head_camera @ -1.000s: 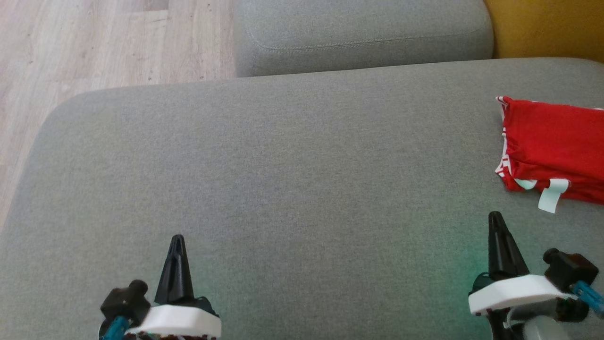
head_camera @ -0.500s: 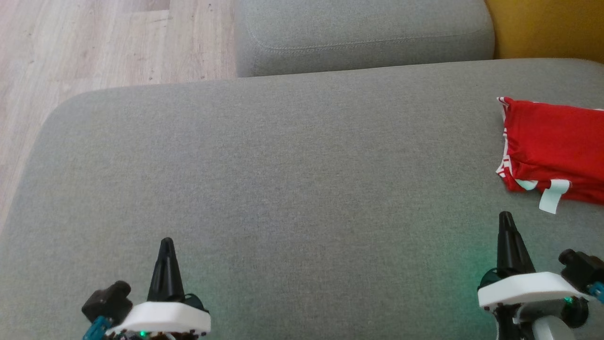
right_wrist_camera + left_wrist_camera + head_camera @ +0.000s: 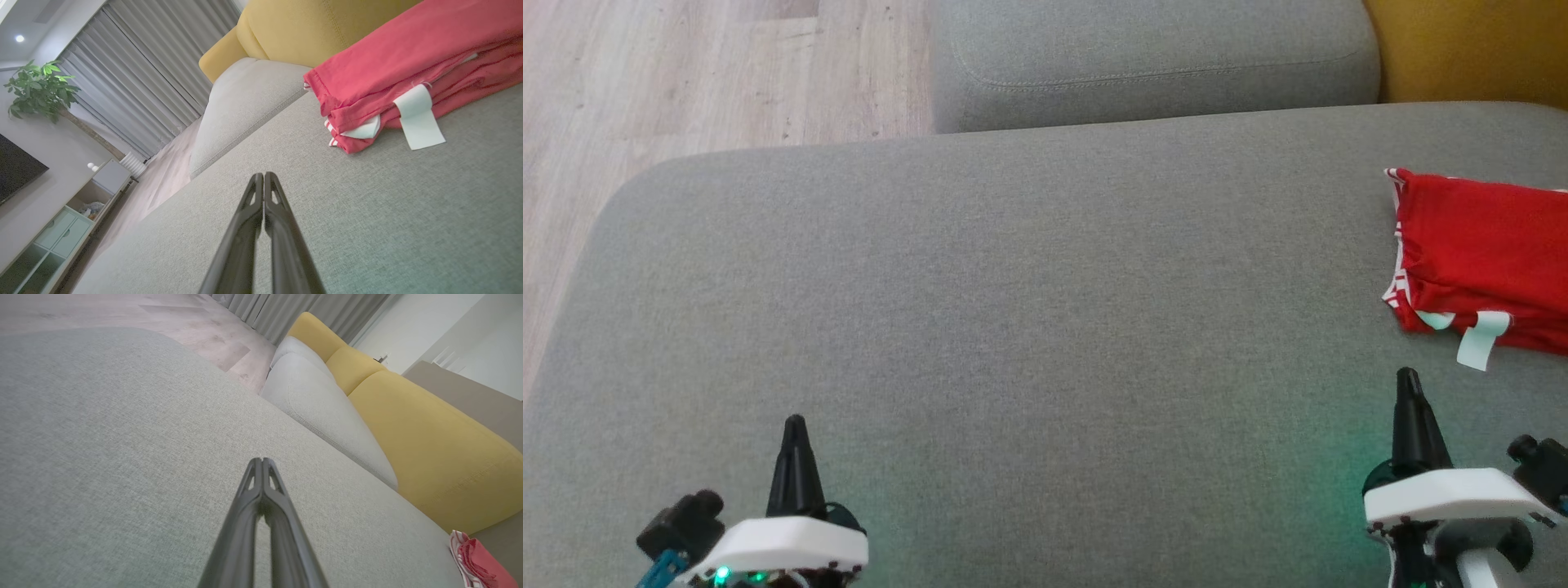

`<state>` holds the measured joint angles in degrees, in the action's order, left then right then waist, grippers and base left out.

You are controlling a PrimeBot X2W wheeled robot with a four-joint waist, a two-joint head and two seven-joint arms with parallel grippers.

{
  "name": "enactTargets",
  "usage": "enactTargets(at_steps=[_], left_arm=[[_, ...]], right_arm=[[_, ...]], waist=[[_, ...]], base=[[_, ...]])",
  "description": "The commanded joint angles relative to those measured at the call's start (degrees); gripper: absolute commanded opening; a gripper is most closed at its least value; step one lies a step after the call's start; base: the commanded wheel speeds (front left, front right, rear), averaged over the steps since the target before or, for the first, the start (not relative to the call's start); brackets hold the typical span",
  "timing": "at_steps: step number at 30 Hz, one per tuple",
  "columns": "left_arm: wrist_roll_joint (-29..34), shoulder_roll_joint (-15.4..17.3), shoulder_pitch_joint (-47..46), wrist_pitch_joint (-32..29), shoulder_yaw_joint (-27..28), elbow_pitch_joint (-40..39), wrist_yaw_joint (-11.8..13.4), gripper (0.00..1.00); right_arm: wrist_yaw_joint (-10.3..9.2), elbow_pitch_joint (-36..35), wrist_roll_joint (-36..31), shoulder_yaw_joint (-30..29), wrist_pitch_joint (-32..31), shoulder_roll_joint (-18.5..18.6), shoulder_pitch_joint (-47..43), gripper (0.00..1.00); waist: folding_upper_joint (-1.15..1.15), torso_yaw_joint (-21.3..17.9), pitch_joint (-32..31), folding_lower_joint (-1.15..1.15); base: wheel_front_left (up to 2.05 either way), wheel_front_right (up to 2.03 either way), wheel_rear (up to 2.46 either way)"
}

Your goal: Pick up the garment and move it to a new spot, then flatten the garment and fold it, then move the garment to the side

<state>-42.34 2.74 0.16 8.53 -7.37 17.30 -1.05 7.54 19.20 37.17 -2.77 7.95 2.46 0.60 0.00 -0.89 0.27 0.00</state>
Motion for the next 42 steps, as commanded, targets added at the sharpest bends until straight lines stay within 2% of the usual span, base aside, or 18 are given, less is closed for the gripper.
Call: enactTargets(at_steps=[1, 42], left_arm=[[-1.0, 0.3, -3.4, -0.3, 1.3, -2.1, -0.3, 0.0], [-24.5, 0.4, -4.8, -7.1, 7.1, -2.7, -3.2, 0.0]], right_arm=[[-0.02, -2.2, 1.2, -0.1, -0.3, 0.2, 3.1, 0.0], [-0.03, -3.6, 26.9, -1.8, -7.1, 0.3, 4.3, 0.0]], waist=[[0.0, 0.0, 0.0, 0.0], [0.0, 0.4, 0.0, 0.0]], base=[[0.0, 0.0, 0.0], [0.0, 0.0, 0.0]])
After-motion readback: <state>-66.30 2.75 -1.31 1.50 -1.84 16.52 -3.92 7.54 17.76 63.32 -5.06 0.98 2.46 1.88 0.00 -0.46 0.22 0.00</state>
